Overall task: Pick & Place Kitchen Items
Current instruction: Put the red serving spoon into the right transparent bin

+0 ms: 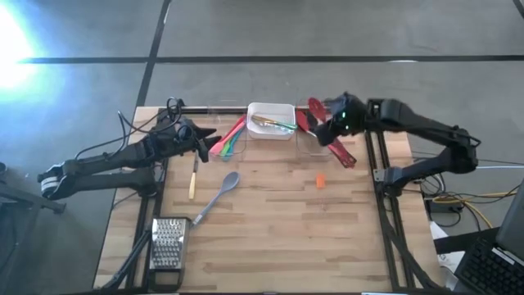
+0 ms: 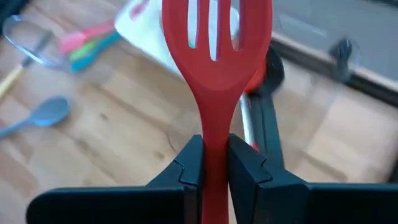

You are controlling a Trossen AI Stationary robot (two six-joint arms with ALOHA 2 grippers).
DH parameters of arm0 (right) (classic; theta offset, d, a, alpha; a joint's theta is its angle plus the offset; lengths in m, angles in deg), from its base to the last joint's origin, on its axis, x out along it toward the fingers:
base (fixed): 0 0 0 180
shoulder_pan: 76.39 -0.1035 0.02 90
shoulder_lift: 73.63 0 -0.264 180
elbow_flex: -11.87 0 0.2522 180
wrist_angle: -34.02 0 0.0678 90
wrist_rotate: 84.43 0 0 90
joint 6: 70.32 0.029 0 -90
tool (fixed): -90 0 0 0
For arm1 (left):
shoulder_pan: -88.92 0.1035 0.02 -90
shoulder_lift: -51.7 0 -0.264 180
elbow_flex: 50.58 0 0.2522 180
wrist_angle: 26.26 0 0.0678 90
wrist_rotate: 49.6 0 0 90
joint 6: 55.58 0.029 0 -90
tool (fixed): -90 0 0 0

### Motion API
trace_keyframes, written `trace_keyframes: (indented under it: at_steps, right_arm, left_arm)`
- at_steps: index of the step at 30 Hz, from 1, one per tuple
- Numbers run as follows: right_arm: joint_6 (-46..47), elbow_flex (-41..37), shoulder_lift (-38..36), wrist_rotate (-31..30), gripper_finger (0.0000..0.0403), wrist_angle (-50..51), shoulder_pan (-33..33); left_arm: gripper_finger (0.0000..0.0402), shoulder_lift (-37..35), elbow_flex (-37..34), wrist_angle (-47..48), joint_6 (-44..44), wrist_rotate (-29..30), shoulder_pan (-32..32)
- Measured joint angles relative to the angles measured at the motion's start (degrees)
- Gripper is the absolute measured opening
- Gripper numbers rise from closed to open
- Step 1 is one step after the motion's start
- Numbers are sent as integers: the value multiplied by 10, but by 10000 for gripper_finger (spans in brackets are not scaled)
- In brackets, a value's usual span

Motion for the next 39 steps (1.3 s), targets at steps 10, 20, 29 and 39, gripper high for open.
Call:
trace_keyframes:
  at_steps: [10, 20, 29, 39]
  right_arm:
    - [-84, 152, 140, 136, 33, 204, 135]
    - [-160, 209, 297, 142, 33, 262, 194]
    - [-196, 214, 391, 140, 33, 259, 237]
    - [-204, 213, 458, 151, 33, 219, 257]
  left_arm:
    - [208, 1, 0, 0, 0, 0, 0]
    - [208, 1, 0, 2, 7, -1, 0]
    - [209, 1, 0, 2, 8, -6, 0]
    - [209, 1, 0, 2, 9, -8, 0]
